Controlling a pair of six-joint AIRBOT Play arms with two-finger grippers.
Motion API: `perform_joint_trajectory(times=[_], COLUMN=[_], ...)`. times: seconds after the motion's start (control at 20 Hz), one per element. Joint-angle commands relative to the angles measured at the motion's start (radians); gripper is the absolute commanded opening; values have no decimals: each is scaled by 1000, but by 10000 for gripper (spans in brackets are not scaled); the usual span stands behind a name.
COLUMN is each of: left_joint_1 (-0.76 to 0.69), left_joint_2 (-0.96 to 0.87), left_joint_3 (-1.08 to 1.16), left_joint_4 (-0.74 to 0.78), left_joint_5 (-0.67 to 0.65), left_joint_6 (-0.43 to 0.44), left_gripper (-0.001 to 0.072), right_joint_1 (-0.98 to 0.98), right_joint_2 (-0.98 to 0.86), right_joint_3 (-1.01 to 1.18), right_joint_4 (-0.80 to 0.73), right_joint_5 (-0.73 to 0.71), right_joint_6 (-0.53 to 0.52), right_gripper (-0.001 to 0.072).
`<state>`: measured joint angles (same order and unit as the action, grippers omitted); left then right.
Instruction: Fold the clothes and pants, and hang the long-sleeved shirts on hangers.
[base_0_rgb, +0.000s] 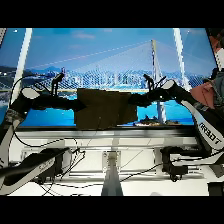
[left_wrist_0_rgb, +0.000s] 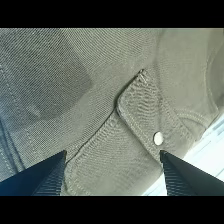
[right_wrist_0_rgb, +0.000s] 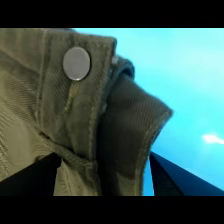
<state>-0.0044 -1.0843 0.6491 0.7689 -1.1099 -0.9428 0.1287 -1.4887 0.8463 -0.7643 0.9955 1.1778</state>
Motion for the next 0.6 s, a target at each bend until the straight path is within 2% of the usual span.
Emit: perform_joint_trajectory(times=[0.0,0.25,0.4,0.55], left_joint_1=[0,0,0,0], left_joint_2=[-1,-1,-1,-1], left_joint_3=[0,0,-1,-1], left_joint_4=[0,0,0,0], left_joint_5=[0,0,11,52], left_joint_6=[1,0,1,1], left_gripper=[653,653,653,653], right_joint_1=[-26,-48,-3,78], right_joint_2=[-3,-28,-96,-132], right_joint_3=[73,82,59,77], right_joint_4=[-187,-162,60,293], right_joint_5=[29,153,157,148], right_joint_6=[115,131,97,-43], right_gripper=[630,630,629,606])
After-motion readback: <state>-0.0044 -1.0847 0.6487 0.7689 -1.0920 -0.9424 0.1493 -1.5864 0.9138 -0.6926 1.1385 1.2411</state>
